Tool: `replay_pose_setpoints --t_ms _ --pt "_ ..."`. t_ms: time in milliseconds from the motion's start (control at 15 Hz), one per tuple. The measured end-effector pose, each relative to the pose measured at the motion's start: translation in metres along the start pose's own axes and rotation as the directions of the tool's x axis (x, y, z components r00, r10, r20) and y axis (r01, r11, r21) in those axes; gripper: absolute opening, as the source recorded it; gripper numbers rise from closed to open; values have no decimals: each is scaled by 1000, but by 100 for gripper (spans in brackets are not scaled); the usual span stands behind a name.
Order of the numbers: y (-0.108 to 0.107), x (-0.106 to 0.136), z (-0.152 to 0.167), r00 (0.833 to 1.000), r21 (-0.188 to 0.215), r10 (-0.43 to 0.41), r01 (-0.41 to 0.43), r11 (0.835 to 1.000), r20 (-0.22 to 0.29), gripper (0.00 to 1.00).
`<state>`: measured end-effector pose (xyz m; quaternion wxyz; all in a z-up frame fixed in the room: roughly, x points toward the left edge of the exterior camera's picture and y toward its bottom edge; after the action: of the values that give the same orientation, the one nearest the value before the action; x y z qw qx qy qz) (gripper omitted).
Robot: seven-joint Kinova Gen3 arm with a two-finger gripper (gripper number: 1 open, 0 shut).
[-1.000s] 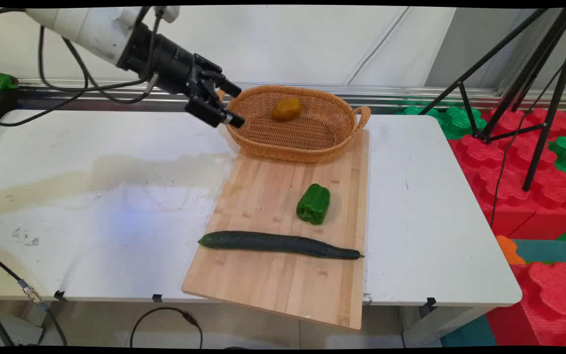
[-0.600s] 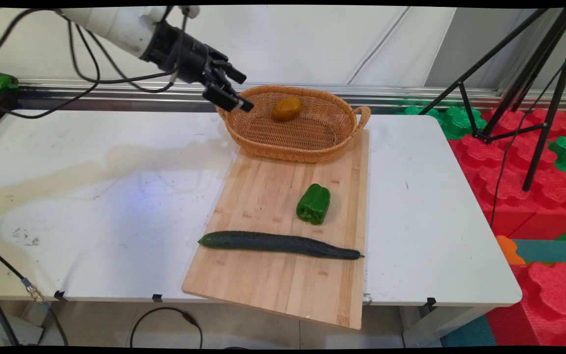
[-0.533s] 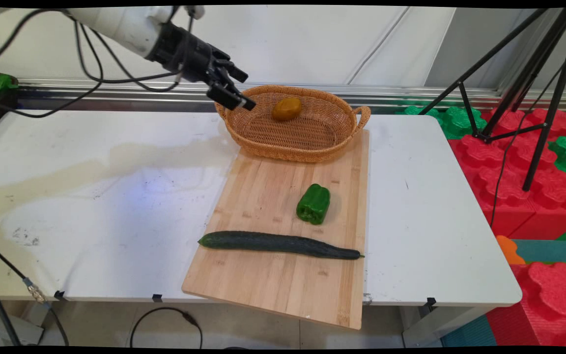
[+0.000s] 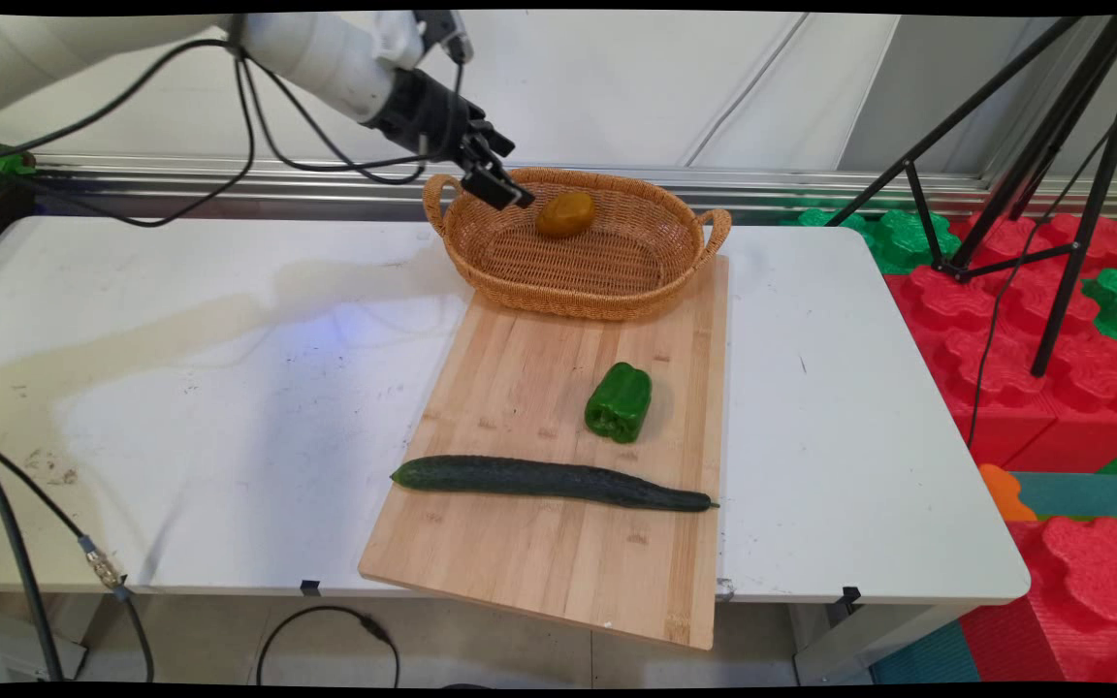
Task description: Pick up the potato from the vegetable basket
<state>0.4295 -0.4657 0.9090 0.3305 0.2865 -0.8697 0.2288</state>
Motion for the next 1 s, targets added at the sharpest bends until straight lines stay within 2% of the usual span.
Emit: replay_pose_setpoints --t_ms 467,1000 --pt "-19 0 69 993 50 92 -95 994 74 100" --pt "-25 -6 123 989 68 97 -105 992 112 100"
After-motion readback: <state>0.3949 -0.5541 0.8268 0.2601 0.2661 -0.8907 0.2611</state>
